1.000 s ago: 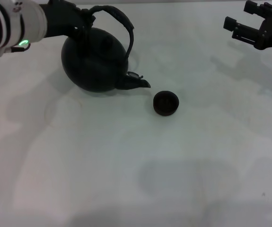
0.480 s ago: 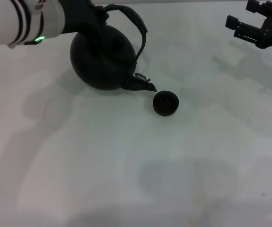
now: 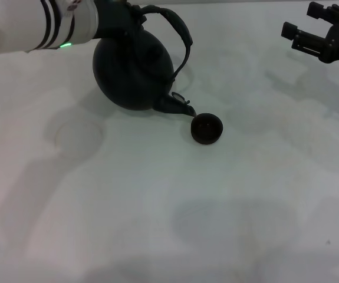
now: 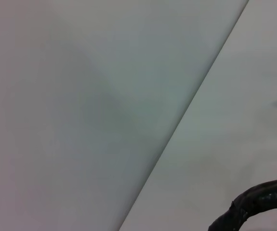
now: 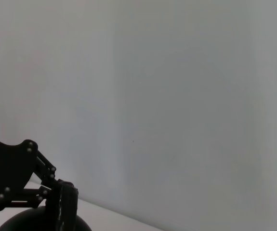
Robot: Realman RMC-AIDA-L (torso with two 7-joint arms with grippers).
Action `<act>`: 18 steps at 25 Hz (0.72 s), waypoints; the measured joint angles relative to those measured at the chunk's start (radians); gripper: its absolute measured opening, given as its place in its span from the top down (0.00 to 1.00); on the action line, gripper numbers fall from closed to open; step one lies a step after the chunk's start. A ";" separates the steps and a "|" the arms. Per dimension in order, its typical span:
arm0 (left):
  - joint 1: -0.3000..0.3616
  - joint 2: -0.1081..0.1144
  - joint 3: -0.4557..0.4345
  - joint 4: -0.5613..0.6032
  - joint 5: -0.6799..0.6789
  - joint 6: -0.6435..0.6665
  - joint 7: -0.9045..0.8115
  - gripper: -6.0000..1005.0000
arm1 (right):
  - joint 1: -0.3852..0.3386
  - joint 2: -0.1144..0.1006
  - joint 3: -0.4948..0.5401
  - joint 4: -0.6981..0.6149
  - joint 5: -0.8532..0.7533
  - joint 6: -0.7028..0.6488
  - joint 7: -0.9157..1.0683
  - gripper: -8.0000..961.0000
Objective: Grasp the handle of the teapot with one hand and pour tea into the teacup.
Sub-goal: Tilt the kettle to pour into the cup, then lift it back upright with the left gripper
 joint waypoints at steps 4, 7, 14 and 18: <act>-0.004 -0.001 0.001 0.007 0.004 0.000 -0.006 0.88 | 0.001 0.000 0.000 0.006 0.000 -0.002 -0.001 0.14; -0.011 -0.002 0.002 0.008 0.011 0.002 -0.007 0.89 | 0.002 0.000 0.000 0.007 0.000 -0.006 -0.001 0.14; -0.034 -0.002 0.020 0.005 0.030 0.004 -0.010 0.89 | 0.004 0.000 0.000 0.007 0.000 -0.009 -0.001 0.14; -0.044 0.000 0.031 0.003 0.036 0.004 -0.010 0.89 | 0.006 0.000 0.000 0.007 0.000 -0.013 -0.001 0.14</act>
